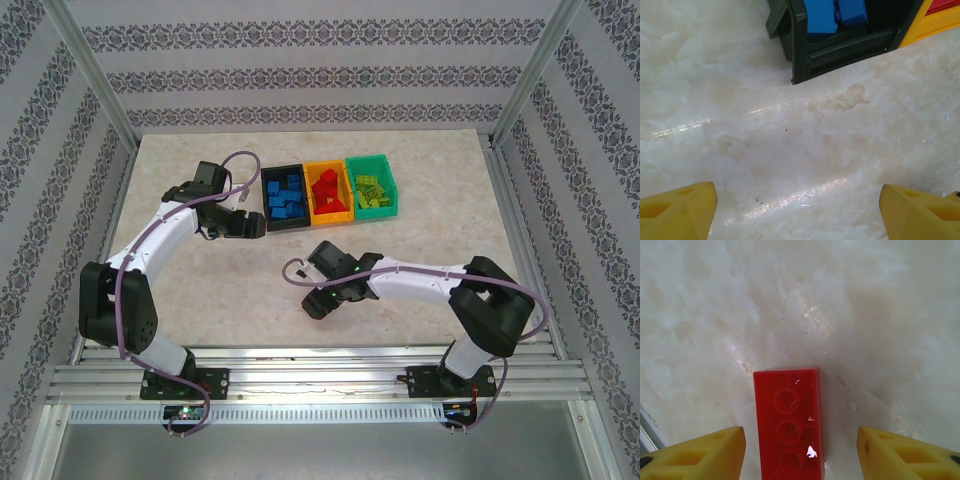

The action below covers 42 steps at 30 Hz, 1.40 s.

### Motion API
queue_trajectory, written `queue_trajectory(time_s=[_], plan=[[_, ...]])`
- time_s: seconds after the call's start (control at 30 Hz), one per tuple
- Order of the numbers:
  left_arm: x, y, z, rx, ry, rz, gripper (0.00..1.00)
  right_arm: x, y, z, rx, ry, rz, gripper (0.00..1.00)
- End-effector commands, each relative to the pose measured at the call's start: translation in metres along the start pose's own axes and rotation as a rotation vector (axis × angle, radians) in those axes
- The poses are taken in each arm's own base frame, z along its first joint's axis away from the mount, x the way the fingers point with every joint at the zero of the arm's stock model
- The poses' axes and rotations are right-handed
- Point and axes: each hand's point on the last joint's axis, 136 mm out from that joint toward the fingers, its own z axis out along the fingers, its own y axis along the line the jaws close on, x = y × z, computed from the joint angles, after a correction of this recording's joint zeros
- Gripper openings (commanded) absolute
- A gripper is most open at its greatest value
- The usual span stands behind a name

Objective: Sort the legos into containers by color
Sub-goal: Pick up the lego from the bottom-center of the table.

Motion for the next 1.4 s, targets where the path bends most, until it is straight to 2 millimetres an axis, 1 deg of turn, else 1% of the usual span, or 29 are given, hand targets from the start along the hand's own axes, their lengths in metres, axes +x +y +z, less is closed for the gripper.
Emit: queue_trajectory(time_s=[0.0, 0.13, 0.3, 0.4, 0.57, 0.73, 0.93, 1.1, 1.27, 1.37], plan=[[-0.004, -0.001, -0.01, 0.008, -0.011, 0.01, 0.85, 0.001, -0.003, 0.005, 0.045, 0.024, -0.01, 0.62], [-0.004, 0.0, -0.01, 0.005, -0.012, 0.011, 0.85, 0.002, -0.001, 0.01, 0.051, 0.035, -0.025, 0.62], [-0.004, 0.0, -0.01, 0.002, -0.012, 0.011, 0.85, 0.003, -0.003, 0.019, 0.063, 0.048, -0.025, 0.6], [-0.004, 0.0, -0.01, 0.001, -0.011, 0.01, 0.85, 0.001, -0.002, 0.021, 0.056, 0.046, -0.021, 0.54], [-0.004, 0.0, -0.011, 0.002, -0.013, 0.011, 0.84, -0.002, -0.003, 0.018, 0.068, 0.03, -0.021, 0.44], [-0.004, -0.001, -0.013, 0.004, -0.018, 0.014, 0.85, -0.007, -0.003, 0.014, 0.07, -0.001, -0.015, 0.41], [-0.006, -0.004, -0.021, 0.007, -0.043, 0.022, 0.85, -0.025, -0.007, 0.006, 0.103, -0.06, -0.013, 0.4], [-0.006, -0.003, -0.019, 0.007, -0.04, 0.021, 0.85, -0.041, -0.012, -0.003, 0.103, -0.135, 0.019, 0.4], [-0.005, -0.002, -0.017, 0.002, -0.031, 0.02, 0.85, -0.057, -0.023, -0.012, 0.091, -0.203, 0.069, 0.4], [-0.006, -0.002, -0.018, 0.001, -0.041, 0.022, 0.85, -0.066, -0.036, -0.015, 0.077, -0.233, 0.11, 0.4]])
